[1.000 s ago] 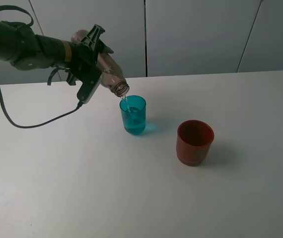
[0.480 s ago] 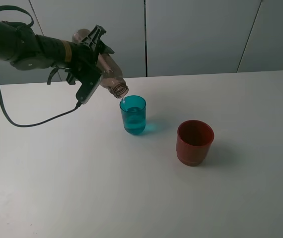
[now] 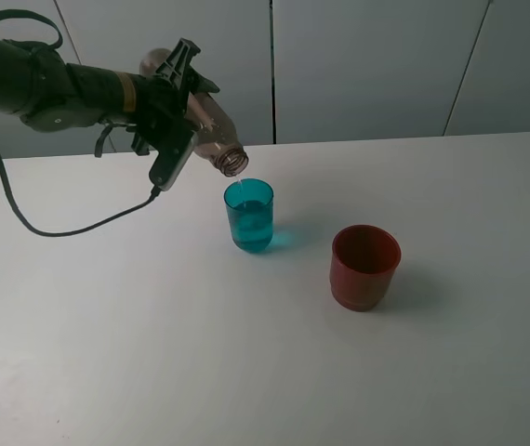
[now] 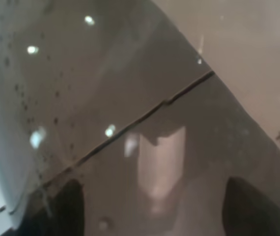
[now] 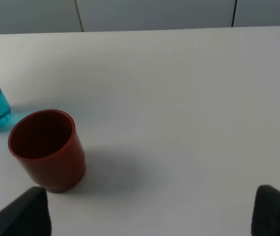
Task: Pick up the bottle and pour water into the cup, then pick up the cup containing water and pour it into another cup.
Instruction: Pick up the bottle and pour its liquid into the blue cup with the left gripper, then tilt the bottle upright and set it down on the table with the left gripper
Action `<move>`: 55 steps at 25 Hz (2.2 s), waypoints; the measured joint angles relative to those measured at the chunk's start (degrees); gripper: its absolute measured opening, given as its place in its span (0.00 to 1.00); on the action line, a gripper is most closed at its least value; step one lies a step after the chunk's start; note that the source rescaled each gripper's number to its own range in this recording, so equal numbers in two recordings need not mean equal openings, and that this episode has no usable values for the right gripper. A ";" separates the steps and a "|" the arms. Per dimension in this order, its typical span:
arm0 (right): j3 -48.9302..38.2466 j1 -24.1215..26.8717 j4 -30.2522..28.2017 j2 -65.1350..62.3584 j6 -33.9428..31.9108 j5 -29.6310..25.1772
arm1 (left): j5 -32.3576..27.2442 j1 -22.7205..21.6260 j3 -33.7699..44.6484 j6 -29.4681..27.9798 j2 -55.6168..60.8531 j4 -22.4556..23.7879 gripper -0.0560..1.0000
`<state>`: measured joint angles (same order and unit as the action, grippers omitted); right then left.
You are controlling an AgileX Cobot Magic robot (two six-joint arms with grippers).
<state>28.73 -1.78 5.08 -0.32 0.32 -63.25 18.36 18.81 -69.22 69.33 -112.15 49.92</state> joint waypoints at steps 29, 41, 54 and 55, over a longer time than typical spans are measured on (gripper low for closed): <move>0.00 0.00 0.00 0.00 0.00 0.00 | 39.49 -17.68 14.73 -81.84 -3.80 -7.79 0.08; 0.00 0.00 0.00 0.00 0.00 0.00 | 50.12 -19.90 14.62 -81.32 -20.01 -11.43 0.08; 0.00 0.00 0.00 0.00 0.00 0.00 | 53.57 -20.00 14.05 -79.76 -22.03 -11.89 0.08; 0.00 0.00 0.00 0.00 0.00 0.00 | 53.57 -20.00 14.05 -79.76 -22.03 -11.89 0.08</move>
<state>28.73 -1.78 5.08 -0.32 0.32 -63.25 71.92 -1.18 -55.17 -10.44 -134.19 38.03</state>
